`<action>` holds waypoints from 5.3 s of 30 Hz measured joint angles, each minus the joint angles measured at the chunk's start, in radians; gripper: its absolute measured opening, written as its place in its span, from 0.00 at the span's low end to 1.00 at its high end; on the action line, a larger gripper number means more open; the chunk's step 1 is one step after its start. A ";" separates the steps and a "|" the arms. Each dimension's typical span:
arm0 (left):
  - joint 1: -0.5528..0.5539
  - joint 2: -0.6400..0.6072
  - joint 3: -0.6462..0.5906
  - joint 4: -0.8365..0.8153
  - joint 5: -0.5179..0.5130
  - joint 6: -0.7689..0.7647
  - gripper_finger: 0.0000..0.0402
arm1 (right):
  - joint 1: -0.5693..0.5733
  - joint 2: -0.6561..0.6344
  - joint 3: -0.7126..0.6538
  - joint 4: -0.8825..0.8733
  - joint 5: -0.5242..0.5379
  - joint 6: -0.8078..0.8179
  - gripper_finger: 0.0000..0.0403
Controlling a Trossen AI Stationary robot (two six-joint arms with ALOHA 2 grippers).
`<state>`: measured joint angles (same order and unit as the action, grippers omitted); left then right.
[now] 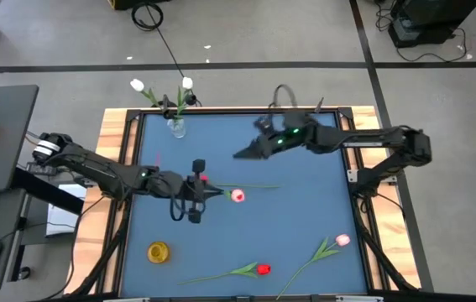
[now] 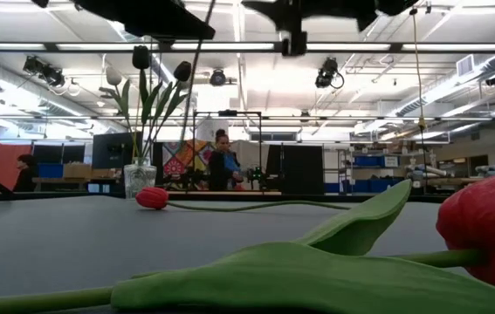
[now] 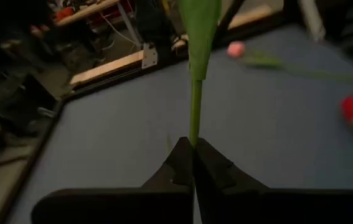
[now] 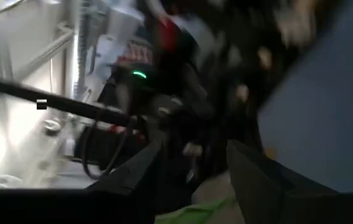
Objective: Sort flowers into vase by color
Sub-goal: Put the top pink tulip into the yellow vase
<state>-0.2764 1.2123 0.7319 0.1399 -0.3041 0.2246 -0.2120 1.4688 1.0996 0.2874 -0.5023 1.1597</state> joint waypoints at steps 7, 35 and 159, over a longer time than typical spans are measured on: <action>-0.002 -0.084 -0.089 0.186 0.016 -0.339 0.00 | 0.020 -0.133 0.001 -0.187 0.303 -0.545 0.44; 0.011 -0.088 -0.137 0.373 0.015 -0.599 0.00 | 0.251 0.215 0.177 0.091 0.405 -0.683 0.38; -0.580 -0.630 -0.093 -0.346 0.396 -0.205 0.00 | 0.552 0.183 0.319 -0.391 1.067 -0.052 0.31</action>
<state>-0.8566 0.5827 0.6392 -0.2064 0.0914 0.0194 0.3396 1.6516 1.4185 -0.1033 0.5642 1.1075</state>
